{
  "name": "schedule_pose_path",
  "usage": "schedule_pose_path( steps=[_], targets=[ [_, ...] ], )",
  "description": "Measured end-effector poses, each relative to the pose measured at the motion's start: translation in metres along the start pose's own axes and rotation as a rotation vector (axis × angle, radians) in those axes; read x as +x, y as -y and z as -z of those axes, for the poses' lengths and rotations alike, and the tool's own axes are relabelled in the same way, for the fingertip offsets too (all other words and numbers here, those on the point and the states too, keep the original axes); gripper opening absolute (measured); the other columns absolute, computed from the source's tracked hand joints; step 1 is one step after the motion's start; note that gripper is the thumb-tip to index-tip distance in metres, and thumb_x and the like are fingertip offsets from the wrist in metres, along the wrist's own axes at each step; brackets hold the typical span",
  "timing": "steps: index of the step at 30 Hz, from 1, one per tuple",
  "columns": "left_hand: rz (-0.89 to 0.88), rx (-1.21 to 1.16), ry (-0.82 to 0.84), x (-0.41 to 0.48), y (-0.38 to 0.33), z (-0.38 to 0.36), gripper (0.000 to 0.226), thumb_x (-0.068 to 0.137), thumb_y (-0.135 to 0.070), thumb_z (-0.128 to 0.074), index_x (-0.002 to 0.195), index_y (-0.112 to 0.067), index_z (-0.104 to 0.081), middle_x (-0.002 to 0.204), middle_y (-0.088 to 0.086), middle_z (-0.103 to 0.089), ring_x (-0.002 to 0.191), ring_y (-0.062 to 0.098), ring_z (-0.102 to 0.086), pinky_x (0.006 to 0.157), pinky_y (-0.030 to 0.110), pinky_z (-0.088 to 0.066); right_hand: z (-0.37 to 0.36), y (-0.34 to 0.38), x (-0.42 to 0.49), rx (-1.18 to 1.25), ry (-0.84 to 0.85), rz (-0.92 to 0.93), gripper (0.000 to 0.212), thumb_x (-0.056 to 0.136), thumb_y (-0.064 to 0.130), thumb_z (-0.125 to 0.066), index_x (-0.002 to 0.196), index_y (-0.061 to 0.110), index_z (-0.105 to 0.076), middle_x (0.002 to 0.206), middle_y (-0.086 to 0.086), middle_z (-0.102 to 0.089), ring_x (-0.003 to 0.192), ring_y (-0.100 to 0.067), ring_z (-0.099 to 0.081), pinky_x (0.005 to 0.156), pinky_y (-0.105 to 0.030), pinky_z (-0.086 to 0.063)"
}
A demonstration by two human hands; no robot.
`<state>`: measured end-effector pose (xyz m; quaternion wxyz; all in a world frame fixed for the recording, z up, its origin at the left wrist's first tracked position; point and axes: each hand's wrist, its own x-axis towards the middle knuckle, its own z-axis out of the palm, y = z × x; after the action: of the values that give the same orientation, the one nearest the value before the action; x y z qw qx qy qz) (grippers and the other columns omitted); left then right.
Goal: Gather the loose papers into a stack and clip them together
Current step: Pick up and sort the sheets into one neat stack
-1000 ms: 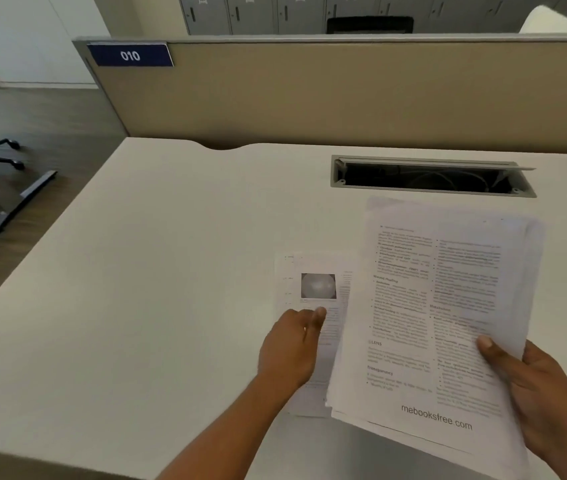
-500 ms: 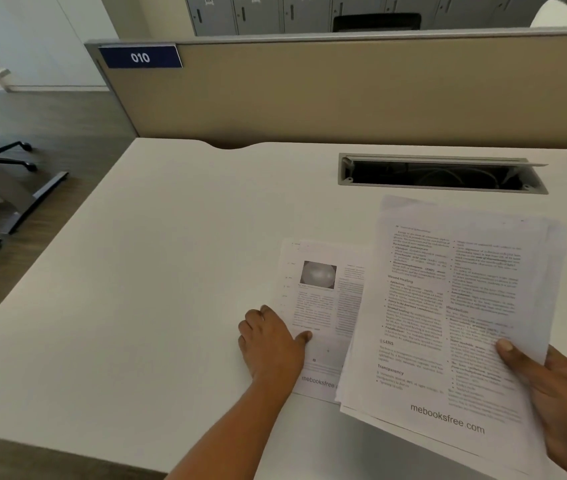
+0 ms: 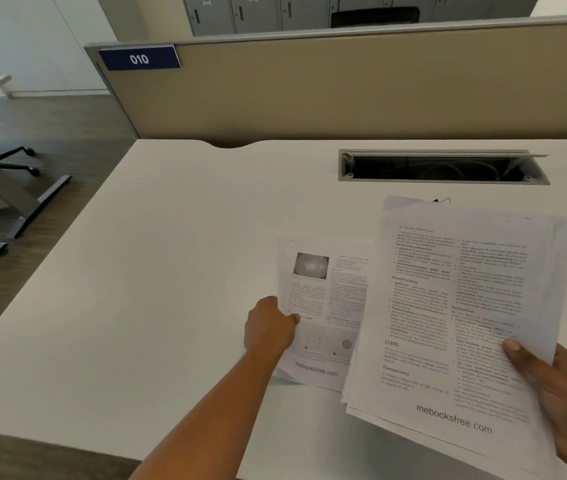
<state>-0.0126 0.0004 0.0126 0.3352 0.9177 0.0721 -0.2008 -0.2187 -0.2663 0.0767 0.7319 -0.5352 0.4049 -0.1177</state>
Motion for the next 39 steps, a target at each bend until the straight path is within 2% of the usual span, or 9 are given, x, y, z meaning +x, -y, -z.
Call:
schedule_pose_path(
  steps=[8, 15, 17, 20, 24, 29, 33, 36, 39],
  targets=[
    [-0.059, -0.351, -0.030, -0.009, 0.005, 0.033, 0.014, 0.098, -0.020, -0.057, 0.103, -0.017, -0.070, 0.102, 0.000, -0.073, 0.084, 0.018, -0.070, 0.068, 0.028, -0.055, 0.012, 0.001, 0.004, -0.011, -0.013, 0.017, 0.022, 0.093, 0.009, -0.057, 0.109, 0.013, -0.070, 0.106, -0.013, -0.076, 0.094, -0.036, -0.071, 0.077, -0.061, -0.052],
    [-0.047, -0.679, -0.106, -0.037, -0.005, 0.095, 0.014, 0.098, -0.019, -0.061, 0.101, -0.015, -0.073, 0.092, 0.001, -0.078, 0.078, 0.019, -0.075, 0.058, 0.023, -0.056, 0.015, 0.002, 0.005, -0.065, -0.035, 0.020, 0.014, 0.092, 0.008, -0.059, 0.102, 0.009, -0.069, 0.094, -0.012, -0.078, 0.072, -0.025, -0.076, 0.062, -0.040, -0.062],
    [-0.043, -0.791, -0.056, -0.050, -0.013, 0.111, 0.015, 0.098, -0.021, -0.060, 0.103, -0.017, -0.074, 0.092, 0.001, -0.080, 0.076, 0.018, -0.077, 0.056, 0.026, -0.058, 0.013, 0.003, 0.003, -0.086, -0.040, 0.024, 0.012, 0.092, 0.006, -0.058, 0.099, 0.007, -0.068, 0.084, -0.008, -0.079, 0.068, -0.024, -0.076, 0.054, -0.031, -0.061],
    [-0.058, -0.864, 0.063, -0.070, -0.025, 0.126, 0.019, 0.100, -0.021, -0.055, 0.107, -0.019, -0.073, 0.098, 0.004, -0.081, 0.087, 0.028, -0.077, 0.072, 0.040, -0.060, 0.003, 0.002, 0.004, -0.098, -0.025, 0.014, 0.015, 0.091, 0.004, -0.059, 0.103, 0.004, -0.069, 0.091, -0.014, -0.078, 0.084, -0.037, -0.074, 0.065, -0.038, -0.062],
    [-0.111, -0.956, 0.282, -0.095, -0.045, 0.120, 0.030, 0.101, -0.010, -0.046, 0.112, -0.016, -0.073, 0.107, 0.008, -0.079, 0.096, 0.033, -0.076, 0.086, 0.047, -0.056, -0.013, 0.004, 0.002, -0.101, 0.021, 0.009, 0.019, 0.091, 0.003, -0.060, 0.108, -0.002, -0.068, 0.092, -0.016, -0.078, 0.073, -0.028, -0.076, 0.062, -0.035, -0.063],
    [-0.125, -0.826, 0.406, -0.110, -0.065, 0.088, 0.026, 0.101, -0.010, -0.051, 0.114, -0.019, -0.072, 0.107, 0.005, -0.079, 0.095, 0.032, -0.076, 0.086, 0.051, -0.059, -0.040, 0.014, -0.004, -0.222, 0.105, 0.057, 0.007, 0.087, 0.000, -0.069, 0.081, 0.000, -0.065, 0.053, -0.002, -0.071, 0.042, -0.007, -0.065, 0.038, -0.016, -0.046],
    [-0.141, -0.659, 0.324, -0.110, -0.066, 0.065, 0.018, 0.098, -0.013, -0.060, 0.104, -0.023, -0.073, 0.097, -0.008, -0.081, 0.083, 0.019, -0.079, 0.073, 0.038, -0.064, -0.053, 0.019, -0.002, -0.259, 0.156, 0.036, 0.008, 0.090, 0.007, -0.065, 0.093, 0.000, -0.069, 0.077, -0.015, -0.077, 0.060, -0.023, -0.074, 0.050, -0.028, -0.056],
    [-0.167, -0.588, 0.229, -0.104, -0.062, 0.056, 0.016, 0.094, -0.016, -0.066, 0.102, -0.027, -0.074, 0.101, -0.007, -0.080, 0.082, 0.015, -0.078, 0.073, 0.037, -0.064, -0.056, 0.021, -0.001, -0.259, 0.186, 0.035, 0.008, 0.091, 0.005, -0.063, 0.093, 0.003, -0.070, 0.073, -0.012, -0.077, 0.057, -0.021, -0.073, 0.047, -0.027, -0.055],
    [-0.220, -0.452, 0.100, -0.093, -0.059, 0.054, 0.044, 0.087, -0.027, -0.075, 0.128, -0.032, -0.060, 0.121, -0.007, -0.069, 0.094, 0.016, -0.071, 0.081, 0.040, -0.063, -0.057, 0.023, -0.002, -0.235, 0.234, 0.039, 0.008, 0.090, 0.003, -0.063, 0.094, 0.003, -0.070, 0.074, -0.013, -0.077, 0.058, -0.022, -0.073, 0.047, -0.026, -0.054]
  ],
)
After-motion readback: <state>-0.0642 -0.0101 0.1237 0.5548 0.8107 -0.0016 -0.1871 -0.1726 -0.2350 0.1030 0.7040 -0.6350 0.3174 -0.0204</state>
